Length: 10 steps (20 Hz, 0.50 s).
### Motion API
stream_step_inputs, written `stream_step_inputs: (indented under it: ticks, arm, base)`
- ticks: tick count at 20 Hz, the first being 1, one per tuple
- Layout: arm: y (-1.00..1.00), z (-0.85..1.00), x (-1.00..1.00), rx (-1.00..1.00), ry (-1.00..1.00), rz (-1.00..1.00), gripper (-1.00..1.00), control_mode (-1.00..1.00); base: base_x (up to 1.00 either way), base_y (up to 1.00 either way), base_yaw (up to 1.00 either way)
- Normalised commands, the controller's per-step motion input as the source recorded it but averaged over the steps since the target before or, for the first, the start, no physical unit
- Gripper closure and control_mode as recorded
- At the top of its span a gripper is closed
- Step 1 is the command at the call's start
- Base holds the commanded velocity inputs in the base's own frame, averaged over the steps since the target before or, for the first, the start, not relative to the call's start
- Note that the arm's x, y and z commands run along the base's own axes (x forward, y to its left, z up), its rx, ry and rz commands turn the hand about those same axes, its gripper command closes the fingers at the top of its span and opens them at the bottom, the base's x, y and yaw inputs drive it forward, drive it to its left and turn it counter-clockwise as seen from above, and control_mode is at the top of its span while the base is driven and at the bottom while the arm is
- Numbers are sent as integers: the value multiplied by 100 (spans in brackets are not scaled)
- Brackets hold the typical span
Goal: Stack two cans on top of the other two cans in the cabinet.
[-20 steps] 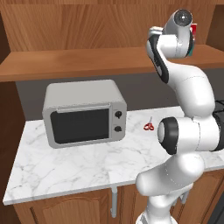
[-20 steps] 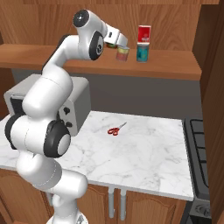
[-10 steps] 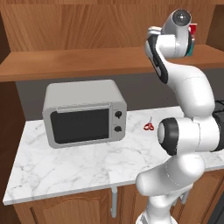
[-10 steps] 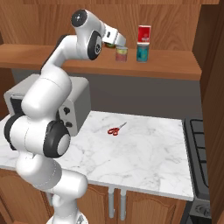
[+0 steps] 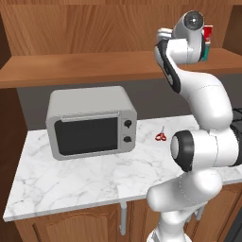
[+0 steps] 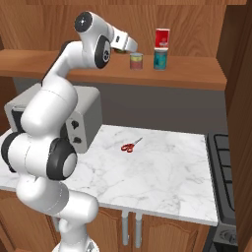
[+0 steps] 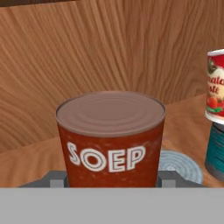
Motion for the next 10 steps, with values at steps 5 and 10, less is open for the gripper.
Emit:
stream_step_inputs:
  ticks: [5,10]
  arm:
    - [-7,0,5,0,-7,0,100,-100]
    - [-4,4,7,0,-2,0,100,-100]
  base:
    - [0,0,0]
    - [0,0,0]
